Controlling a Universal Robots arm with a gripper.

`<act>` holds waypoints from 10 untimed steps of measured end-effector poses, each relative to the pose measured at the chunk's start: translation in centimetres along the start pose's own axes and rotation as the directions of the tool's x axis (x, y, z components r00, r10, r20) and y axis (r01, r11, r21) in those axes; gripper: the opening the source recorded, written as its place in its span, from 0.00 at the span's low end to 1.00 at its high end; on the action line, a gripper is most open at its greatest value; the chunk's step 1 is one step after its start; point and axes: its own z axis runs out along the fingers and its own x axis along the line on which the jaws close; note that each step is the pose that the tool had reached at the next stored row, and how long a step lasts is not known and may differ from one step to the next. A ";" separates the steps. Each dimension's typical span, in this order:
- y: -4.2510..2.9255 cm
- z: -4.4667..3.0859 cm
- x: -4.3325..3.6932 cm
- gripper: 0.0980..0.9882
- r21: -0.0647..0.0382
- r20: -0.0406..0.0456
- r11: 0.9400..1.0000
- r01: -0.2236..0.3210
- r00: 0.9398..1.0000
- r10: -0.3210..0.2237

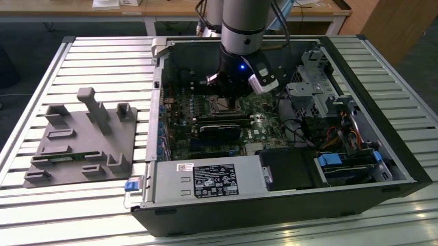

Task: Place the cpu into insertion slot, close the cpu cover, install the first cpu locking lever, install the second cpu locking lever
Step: 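Install the second cpu locking lever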

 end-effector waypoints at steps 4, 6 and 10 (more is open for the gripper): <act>-0.19 -0.01 0.04 0.02 -0.034 -0.005 0.999 -0.002 1.000 0.002; -0.45 0.00 0.06 0.02 -0.037 -0.010 0.999 -0.004 1.000 0.003; -0.90 0.05 0.75 0.02 -0.037 -0.011 0.999 -0.004 1.000 0.003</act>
